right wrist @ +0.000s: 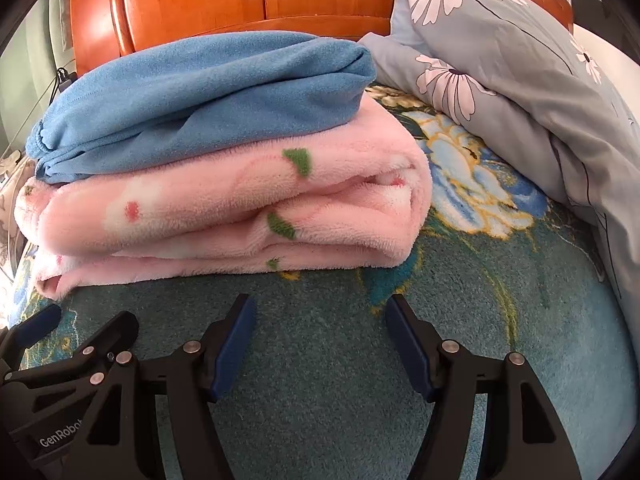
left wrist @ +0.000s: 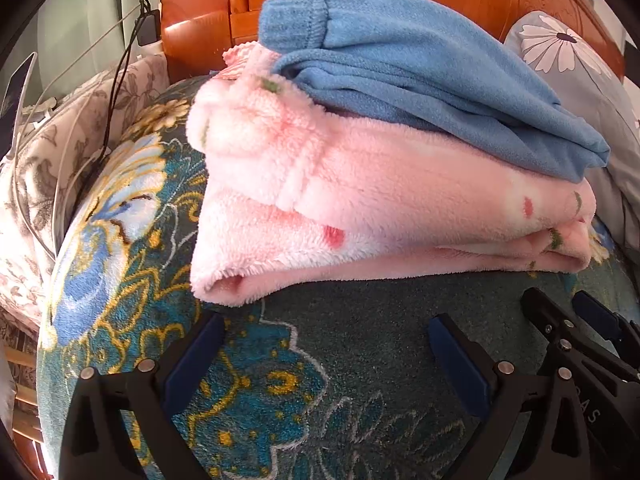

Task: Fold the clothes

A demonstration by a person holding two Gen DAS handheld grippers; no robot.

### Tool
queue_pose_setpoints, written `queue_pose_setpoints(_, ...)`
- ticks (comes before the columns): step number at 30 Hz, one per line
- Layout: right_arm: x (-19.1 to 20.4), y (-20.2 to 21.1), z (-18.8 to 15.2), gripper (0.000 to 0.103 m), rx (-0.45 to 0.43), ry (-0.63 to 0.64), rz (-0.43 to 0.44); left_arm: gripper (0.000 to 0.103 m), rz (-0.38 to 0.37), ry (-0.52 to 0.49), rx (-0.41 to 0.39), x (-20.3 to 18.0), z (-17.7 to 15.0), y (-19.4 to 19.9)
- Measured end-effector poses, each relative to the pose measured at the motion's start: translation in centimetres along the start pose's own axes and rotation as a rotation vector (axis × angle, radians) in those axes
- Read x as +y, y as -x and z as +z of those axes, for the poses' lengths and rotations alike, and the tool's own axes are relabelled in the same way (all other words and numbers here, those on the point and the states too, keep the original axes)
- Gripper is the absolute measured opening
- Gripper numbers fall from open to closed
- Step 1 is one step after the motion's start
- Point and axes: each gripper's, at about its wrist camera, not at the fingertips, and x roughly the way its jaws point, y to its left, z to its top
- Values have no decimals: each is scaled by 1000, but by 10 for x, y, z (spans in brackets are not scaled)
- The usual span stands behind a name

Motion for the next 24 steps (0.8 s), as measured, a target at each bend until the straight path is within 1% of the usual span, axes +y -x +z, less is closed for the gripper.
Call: queue_pose_setpoints(24,-2,36,-8,69,2,-6,3,103,11,-1,-9,-2,-2,3)
